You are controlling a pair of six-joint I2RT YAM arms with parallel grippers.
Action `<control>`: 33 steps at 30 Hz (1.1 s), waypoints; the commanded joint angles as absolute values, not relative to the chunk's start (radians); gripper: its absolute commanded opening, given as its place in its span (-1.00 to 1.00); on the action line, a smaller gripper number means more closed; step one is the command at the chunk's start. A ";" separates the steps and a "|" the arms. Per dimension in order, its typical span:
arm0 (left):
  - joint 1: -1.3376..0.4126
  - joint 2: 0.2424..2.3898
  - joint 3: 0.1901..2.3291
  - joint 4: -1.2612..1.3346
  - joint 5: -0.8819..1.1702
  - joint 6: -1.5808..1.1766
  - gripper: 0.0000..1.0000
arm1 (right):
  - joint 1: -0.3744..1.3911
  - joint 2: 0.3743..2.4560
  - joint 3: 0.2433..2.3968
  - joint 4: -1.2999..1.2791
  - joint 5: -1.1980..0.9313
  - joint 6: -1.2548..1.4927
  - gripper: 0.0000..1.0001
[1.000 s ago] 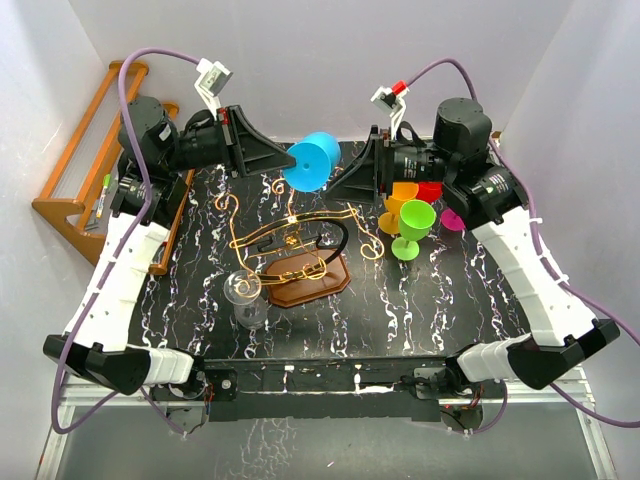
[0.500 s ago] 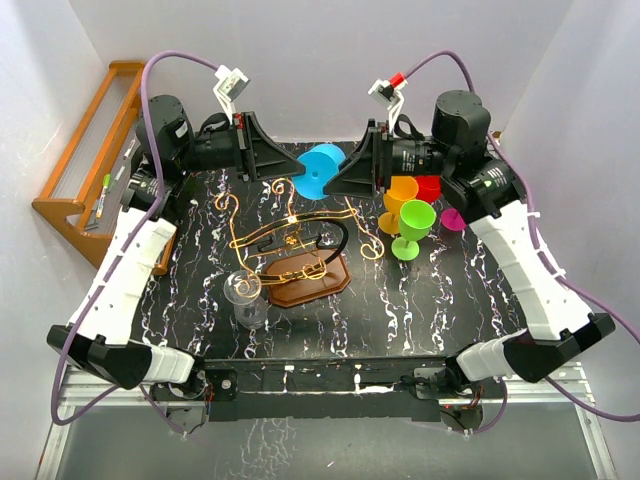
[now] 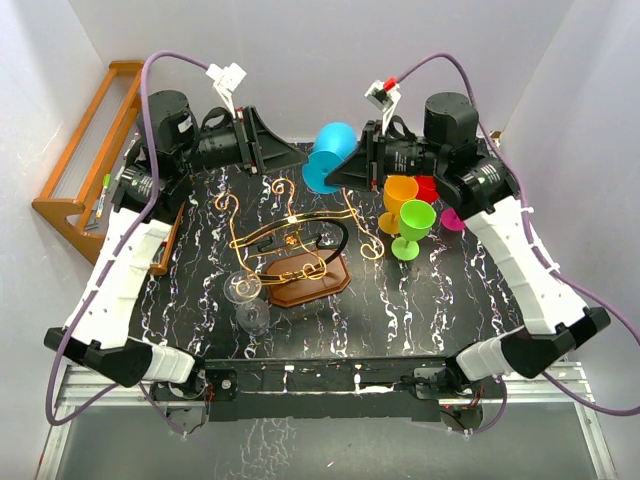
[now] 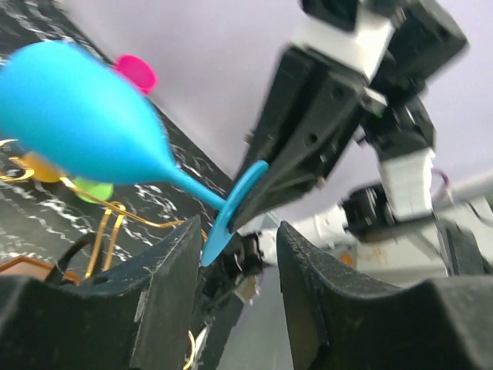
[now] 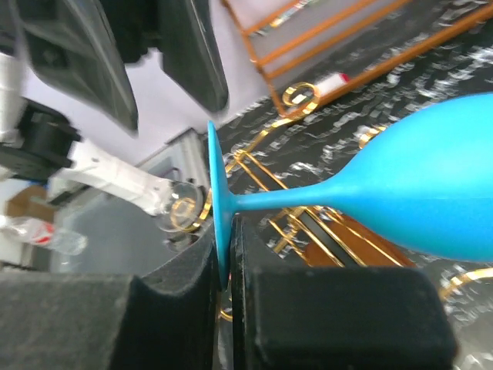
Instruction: Take the wine glass off the wine glass rack
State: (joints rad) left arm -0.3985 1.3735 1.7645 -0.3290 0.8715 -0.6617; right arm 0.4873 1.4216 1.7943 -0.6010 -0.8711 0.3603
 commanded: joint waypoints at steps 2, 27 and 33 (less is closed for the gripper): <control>-0.400 1.340 1.805 -0.501 0.561 -0.732 -0.11 | 0.514 1.258 1.694 -0.634 -0.533 -0.023 -0.85; -0.400 1.274 1.458 -0.078 0.806 -1.253 -0.02 | 0.833 1.079 1.111 0.185 -0.019 -1.020 -0.85; -0.400 1.270 1.425 -0.031 0.829 -1.278 -0.02 | 0.900 1.111 1.099 0.230 0.047 -1.083 -0.85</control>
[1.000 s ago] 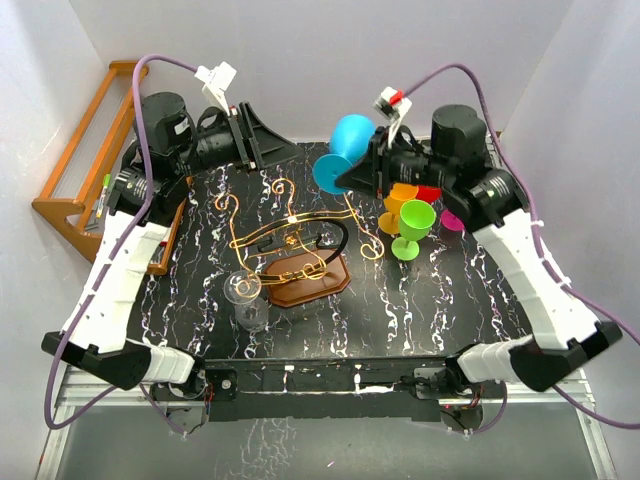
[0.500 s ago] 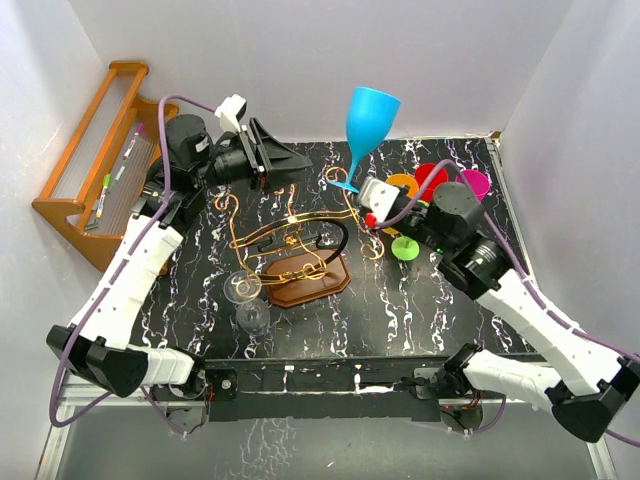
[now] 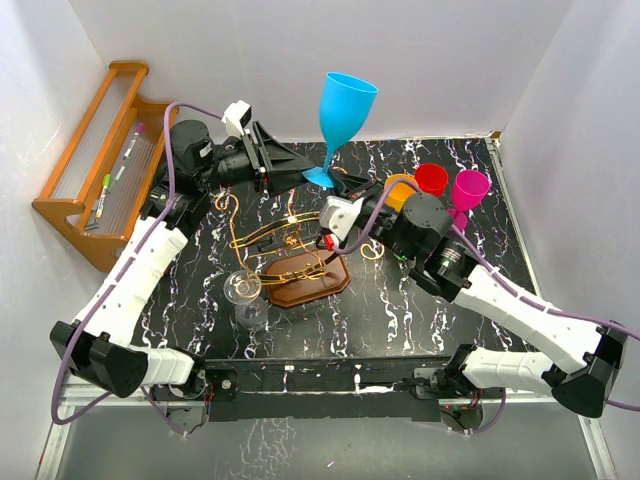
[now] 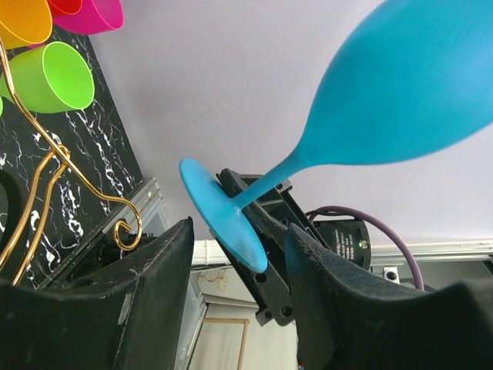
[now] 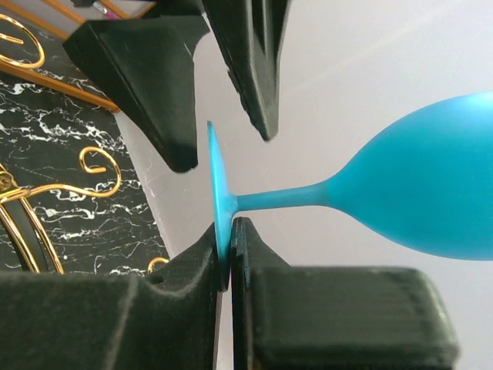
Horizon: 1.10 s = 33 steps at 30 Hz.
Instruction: Take the wine glass off the wine glass rack
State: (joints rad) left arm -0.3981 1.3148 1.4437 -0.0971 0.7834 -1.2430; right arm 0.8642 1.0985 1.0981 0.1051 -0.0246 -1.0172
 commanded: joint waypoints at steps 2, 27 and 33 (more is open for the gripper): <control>-0.401 1.267 1.416 -0.025 0.830 -1.281 -0.04 | 0.922 1.121 1.094 0.251 0.069 -1.107 -0.85; -0.400 1.006 1.439 -0.294 0.206 -0.863 -1.00 | 0.981 0.803 1.050 -0.313 0.590 -0.240 -0.83; -0.400 0.922 1.416 -0.386 0.115 -0.673 -1.00 | 0.867 1.040 1.424 -0.712 0.407 0.074 -0.84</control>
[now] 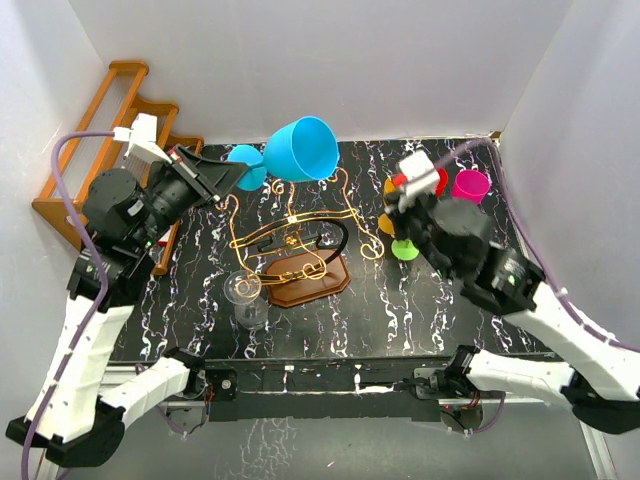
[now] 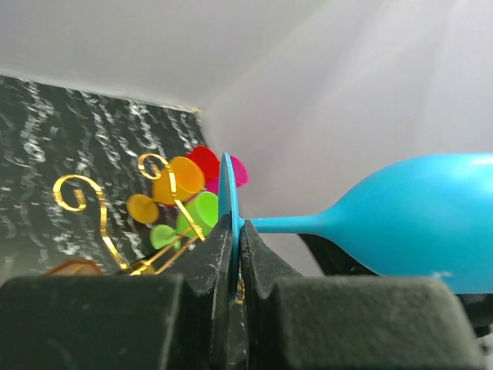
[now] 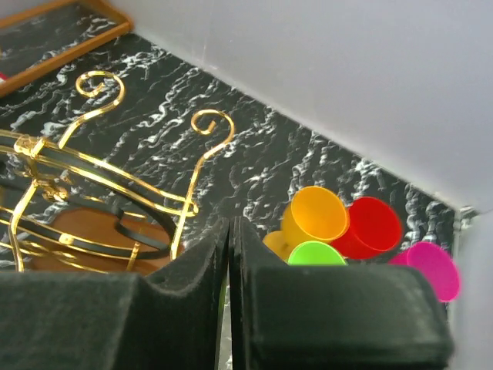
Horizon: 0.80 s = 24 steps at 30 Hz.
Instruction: Take the wine glass off the wine glass rack
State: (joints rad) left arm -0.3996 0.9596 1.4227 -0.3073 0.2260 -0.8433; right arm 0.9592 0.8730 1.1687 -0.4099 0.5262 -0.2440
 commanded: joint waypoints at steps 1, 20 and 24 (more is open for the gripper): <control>-0.400 0.915 1.420 -0.407 0.110 -0.655 -1.00 | 0.792 1.091 1.508 -0.756 0.264 0.103 -0.84; -0.400 0.968 1.497 -0.475 0.204 -0.575 -1.00 | 0.491 1.241 1.846 -0.572 -0.769 0.397 0.14; -0.400 0.988 1.496 -0.453 0.226 -0.584 -1.00 | 0.491 1.250 1.832 -0.567 -0.772 0.400 0.13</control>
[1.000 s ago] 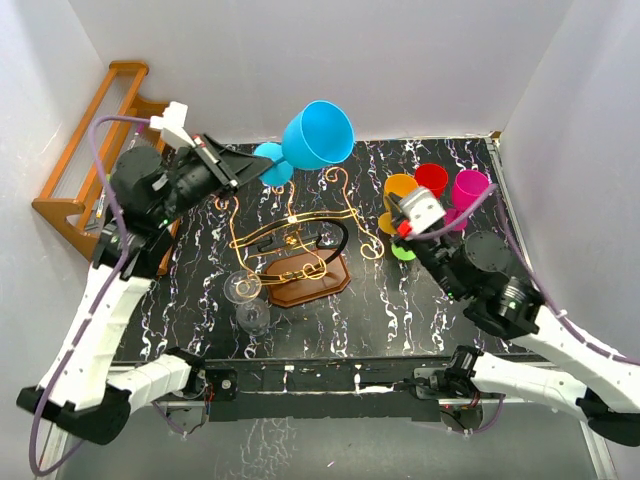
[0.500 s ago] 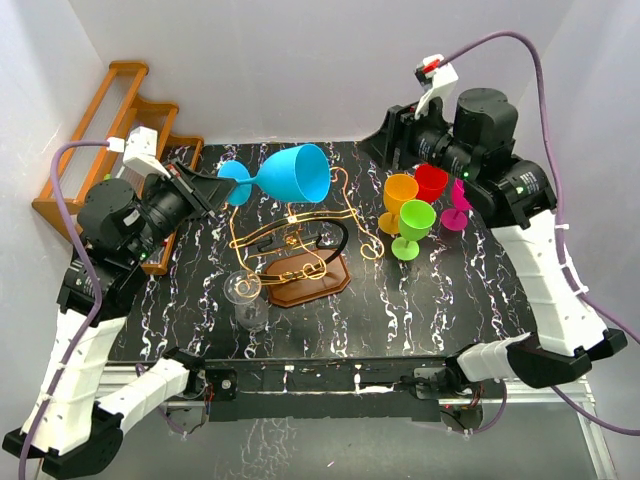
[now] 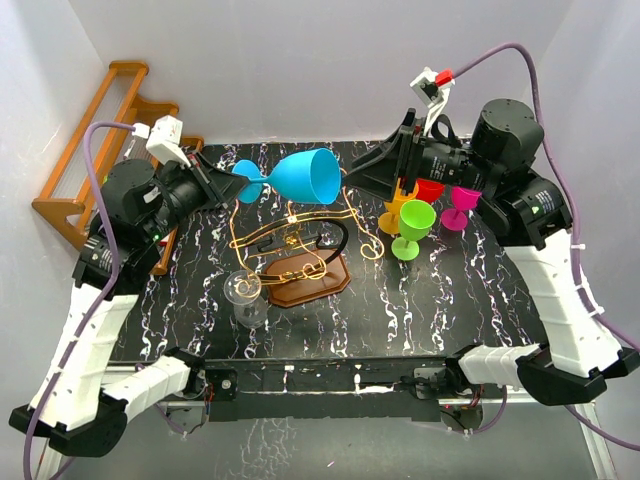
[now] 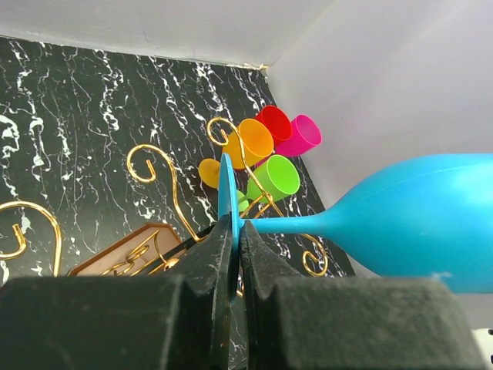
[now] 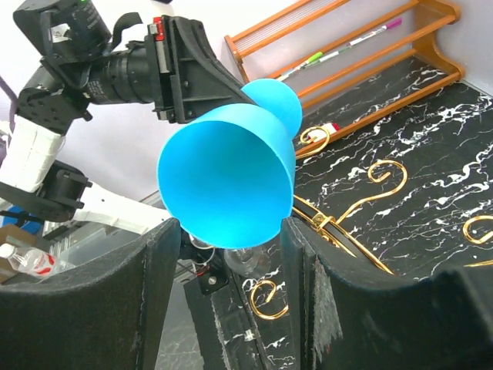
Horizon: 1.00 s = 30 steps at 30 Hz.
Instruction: Take the wine glass off the wine glass rack
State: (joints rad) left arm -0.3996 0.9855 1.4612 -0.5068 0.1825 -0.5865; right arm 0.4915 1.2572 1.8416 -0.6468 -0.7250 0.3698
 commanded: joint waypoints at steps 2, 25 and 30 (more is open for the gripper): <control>-0.401 0.993 1.496 -0.441 0.241 -0.592 -1.00 | 0.490 1.265 1.832 -0.573 -0.749 0.394 0.11; -0.401 1.062 1.527 -0.414 0.288 -0.614 -0.99 | 0.619 1.399 1.905 -0.641 -0.472 0.351 -0.84; -0.400 1.078 1.572 -0.519 0.188 -0.567 -0.11 | 0.619 1.324 1.872 -0.655 -0.209 0.372 -0.85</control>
